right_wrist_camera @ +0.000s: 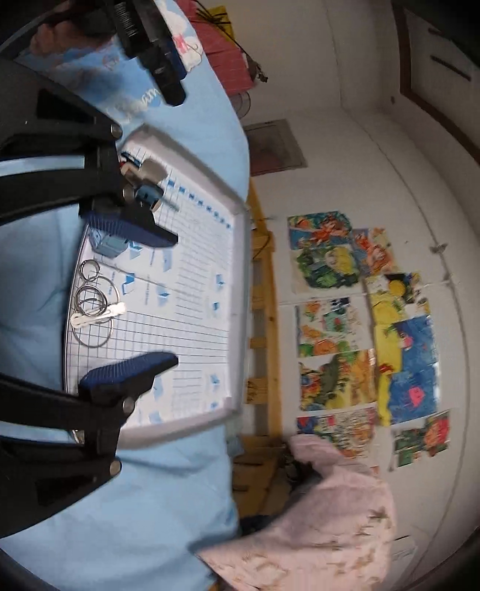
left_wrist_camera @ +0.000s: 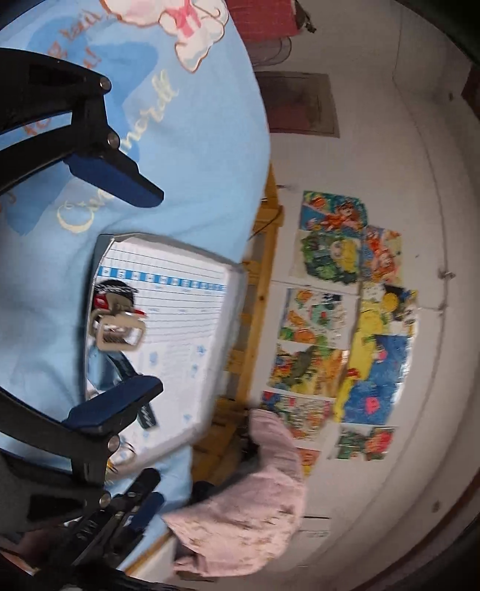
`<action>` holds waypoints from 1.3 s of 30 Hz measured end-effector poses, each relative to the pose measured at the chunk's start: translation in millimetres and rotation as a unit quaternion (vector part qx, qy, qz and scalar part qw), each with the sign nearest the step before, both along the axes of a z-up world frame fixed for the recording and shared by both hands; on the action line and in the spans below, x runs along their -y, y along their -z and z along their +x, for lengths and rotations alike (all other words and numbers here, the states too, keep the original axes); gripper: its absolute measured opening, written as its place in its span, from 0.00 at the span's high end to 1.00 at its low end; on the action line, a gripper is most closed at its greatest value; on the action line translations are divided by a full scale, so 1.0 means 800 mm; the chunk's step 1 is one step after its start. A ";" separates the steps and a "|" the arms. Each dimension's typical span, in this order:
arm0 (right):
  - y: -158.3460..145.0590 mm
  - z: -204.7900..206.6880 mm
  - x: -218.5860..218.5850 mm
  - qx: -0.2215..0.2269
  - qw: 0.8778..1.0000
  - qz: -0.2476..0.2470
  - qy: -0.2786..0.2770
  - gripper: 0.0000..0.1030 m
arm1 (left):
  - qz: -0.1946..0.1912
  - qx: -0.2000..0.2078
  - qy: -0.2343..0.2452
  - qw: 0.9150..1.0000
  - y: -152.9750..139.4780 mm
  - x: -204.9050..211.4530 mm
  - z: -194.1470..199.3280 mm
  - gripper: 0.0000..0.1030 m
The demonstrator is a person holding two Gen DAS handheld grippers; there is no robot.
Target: Organize jewelry
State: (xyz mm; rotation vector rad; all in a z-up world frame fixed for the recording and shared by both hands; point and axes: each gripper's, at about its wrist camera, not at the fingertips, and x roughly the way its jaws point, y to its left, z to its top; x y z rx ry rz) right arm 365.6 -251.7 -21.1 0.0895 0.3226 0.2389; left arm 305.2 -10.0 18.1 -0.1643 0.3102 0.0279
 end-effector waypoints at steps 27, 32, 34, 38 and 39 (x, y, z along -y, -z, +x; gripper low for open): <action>-0.078 -0.246 0.027 0.108 0.993 0.049 -0.003 0.02 | 0.026 0.058 -0.014 0.998 -0.046 -0.032 -0.234 0.00; -0.065 -0.302 0.018 0.120 0.992 0.030 0.009 0.02 | 0.053 0.055 -0.009 0.997 -0.035 -0.029 -0.273 0.00; -0.057 -0.316 0.017 0.114 0.993 0.030 0.012 0.02 | 0.076 0.054 -0.006 0.996 -0.029 -0.027 -0.290 0.00; -0.049 -0.332 0.021 0.103 0.994 0.046 0.017 0.02 | 0.080 0.044 -0.014 0.996 -0.021 -0.033 -0.314 0.00; -0.047 -0.336 0.020 0.102 0.994 0.045 0.016 0.02 | 0.074 0.043 -0.017 0.996 -0.020 -0.037 -0.319 0.00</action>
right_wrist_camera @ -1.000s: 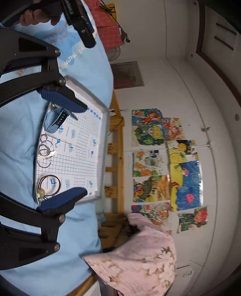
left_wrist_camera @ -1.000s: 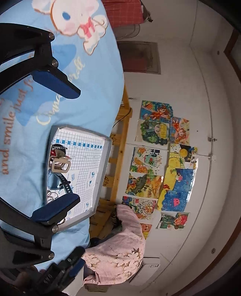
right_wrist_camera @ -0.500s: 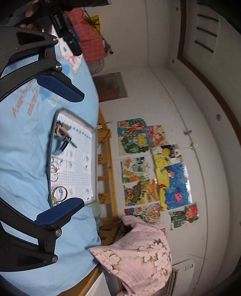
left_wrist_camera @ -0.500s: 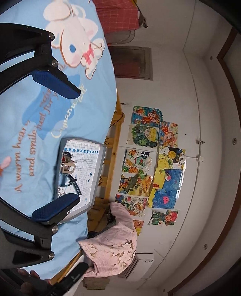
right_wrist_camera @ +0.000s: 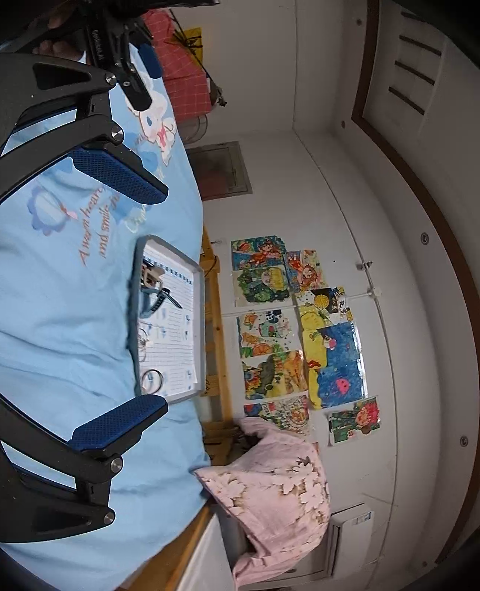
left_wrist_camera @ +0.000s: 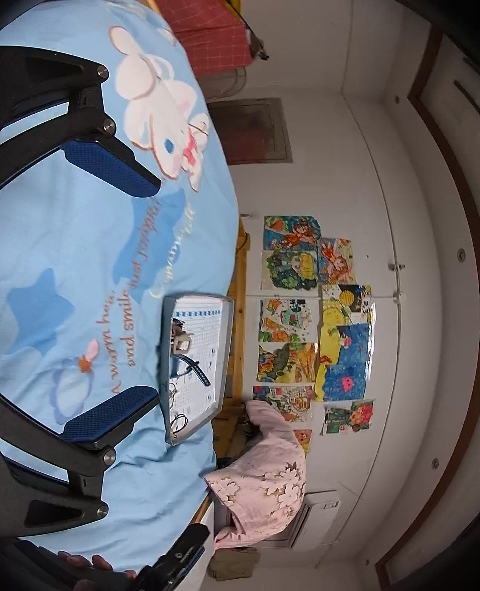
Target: Organize jewelry
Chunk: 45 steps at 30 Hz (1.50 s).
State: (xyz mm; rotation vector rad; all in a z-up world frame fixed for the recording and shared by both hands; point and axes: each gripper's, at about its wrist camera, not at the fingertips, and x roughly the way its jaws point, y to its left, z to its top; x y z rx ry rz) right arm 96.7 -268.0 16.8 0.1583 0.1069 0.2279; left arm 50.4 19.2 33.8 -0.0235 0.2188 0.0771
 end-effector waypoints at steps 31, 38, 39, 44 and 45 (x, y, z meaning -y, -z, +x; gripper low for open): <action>0.038 -0.032 -0.008 -0.043 0.999 -0.016 0.025 0.02 | -0.027 -0.030 -0.012 0.999 0.037 0.000 -0.020 0.00; 0.038 -0.035 -0.011 -0.040 0.999 -0.024 0.021 0.02 | -0.026 -0.030 -0.012 0.999 0.038 0.002 -0.020 0.00; 0.038 -0.035 -0.011 -0.040 0.999 -0.025 0.021 0.02 | -0.025 -0.030 -0.012 0.999 0.038 0.001 -0.021 0.00; 0.038 -0.036 -0.012 -0.041 0.999 -0.027 0.018 0.02 | -0.023 -0.031 -0.010 0.999 0.037 0.001 -0.021 0.00; 0.038 -0.036 -0.012 -0.041 0.999 -0.027 0.018 0.02 | -0.022 -0.030 -0.009 0.999 0.037 0.000 -0.021 0.00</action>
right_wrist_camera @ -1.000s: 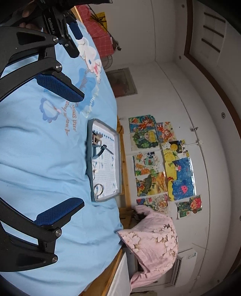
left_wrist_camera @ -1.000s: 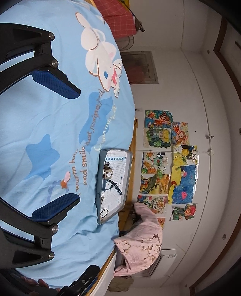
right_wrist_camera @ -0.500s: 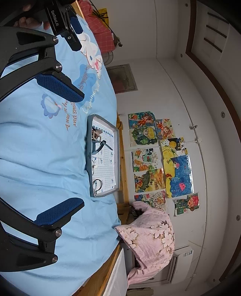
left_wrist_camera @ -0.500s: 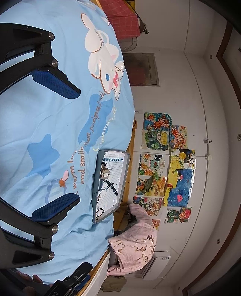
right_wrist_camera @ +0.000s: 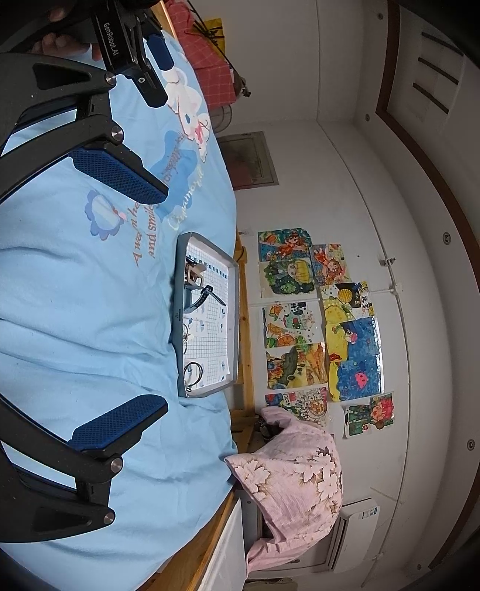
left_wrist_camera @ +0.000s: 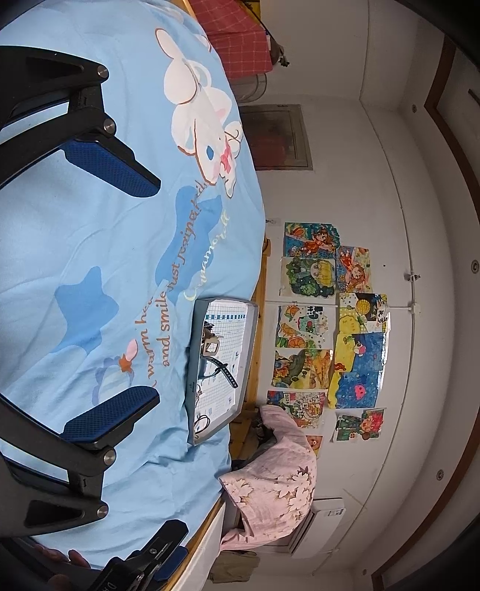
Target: Organize jewelry
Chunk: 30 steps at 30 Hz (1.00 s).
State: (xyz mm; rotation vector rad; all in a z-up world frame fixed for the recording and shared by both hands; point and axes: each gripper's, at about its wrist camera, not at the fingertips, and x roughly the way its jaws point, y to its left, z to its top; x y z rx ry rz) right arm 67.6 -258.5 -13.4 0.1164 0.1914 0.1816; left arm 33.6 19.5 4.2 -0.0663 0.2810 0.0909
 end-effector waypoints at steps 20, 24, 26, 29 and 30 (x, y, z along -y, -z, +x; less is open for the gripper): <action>0.000 -0.001 0.001 0.000 1.000 0.001 -0.001 0.02 | -0.001 -0.003 0.002 1.000 -0.001 -0.002 0.002 0.00; 0.000 -0.001 0.001 0.000 1.000 0.001 -0.001 0.02 | 0.000 -0.004 0.000 1.000 -0.001 -0.004 0.003 0.00; 0.000 -0.001 0.001 0.000 1.000 0.001 -0.001 0.02 | 0.000 -0.006 0.001 1.000 0.000 -0.007 0.005 0.00; 0.000 -0.001 0.001 0.000 1.000 0.001 -0.001 0.02 | -0.001 -0.007 0.001 1.000 0.002 -0.012 0.007 0.00; 0.000 -0.001 0.001 0.000 1.000 0.001 -0.001 0.02 | 0.000 -0.007 0.001 1.000 0.002 -0.010 0.007 0.00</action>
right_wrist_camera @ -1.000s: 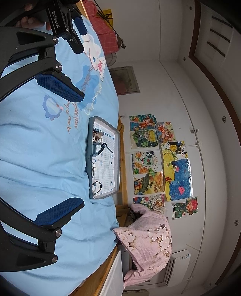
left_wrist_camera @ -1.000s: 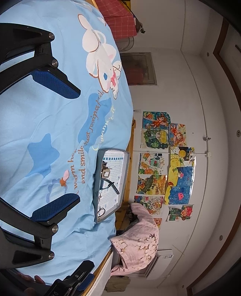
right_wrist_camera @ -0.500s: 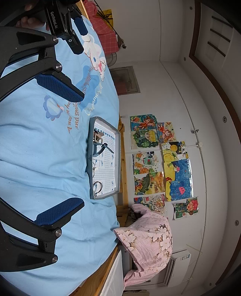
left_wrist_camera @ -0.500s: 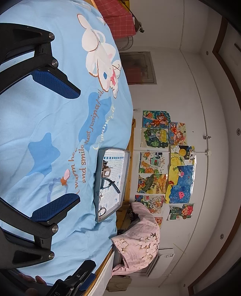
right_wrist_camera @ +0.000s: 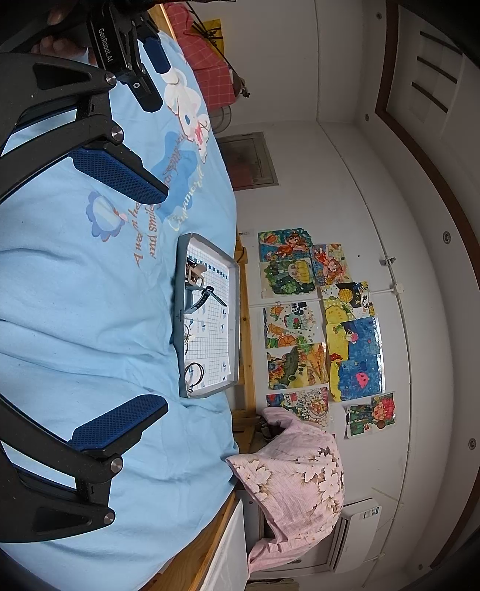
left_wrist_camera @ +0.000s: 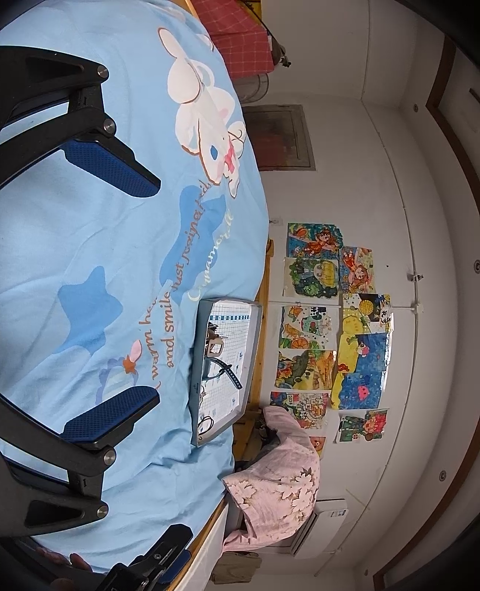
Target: Organize jewelry
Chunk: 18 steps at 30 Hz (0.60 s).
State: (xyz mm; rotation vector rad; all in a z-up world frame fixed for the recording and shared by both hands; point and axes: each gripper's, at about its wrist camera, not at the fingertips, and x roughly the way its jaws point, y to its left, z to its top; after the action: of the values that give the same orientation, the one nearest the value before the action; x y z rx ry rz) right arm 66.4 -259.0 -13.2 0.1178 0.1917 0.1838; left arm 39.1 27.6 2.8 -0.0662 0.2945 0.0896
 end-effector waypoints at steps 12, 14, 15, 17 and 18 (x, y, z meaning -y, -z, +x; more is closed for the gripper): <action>0.000 0.000 0.000 0.000 1.000 0.000 0.000 0.02 | 0.003 0.002 0.001 1.000 0.001 -0.005 0.002 0.00; 0.000 0.000 0.000 0.000 1.000 0.001 0.000 0.02 | 0.003 0.002 0.001 1.000 0.001 -0.004 0.002 0.00; 0.000 0.000 0.000 0.000 1.000 0.001 0.000 0.02 | 0.003 0.002 0.002 1.000 0.001 -0.005 0.002 0.00; -0.001 0.000 0.000 0.000 1.000 0.001 0.000 0.02 | 0.002 0.001 0.002 1.000 0.001 -0.004 0.002 0.00; 0.000 0.000 0.000 0.000 1.000 0.001 0.000 0.02 | 0.002 0.001 0.002 1.000 0.001 -0.002 0.001 0.00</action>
State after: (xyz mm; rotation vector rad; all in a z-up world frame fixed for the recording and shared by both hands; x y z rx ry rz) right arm 66.3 -258.6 -12.8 0.1193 0.1911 0.1834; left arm 39.9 29.2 1.9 -0.0622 0.2929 0.0854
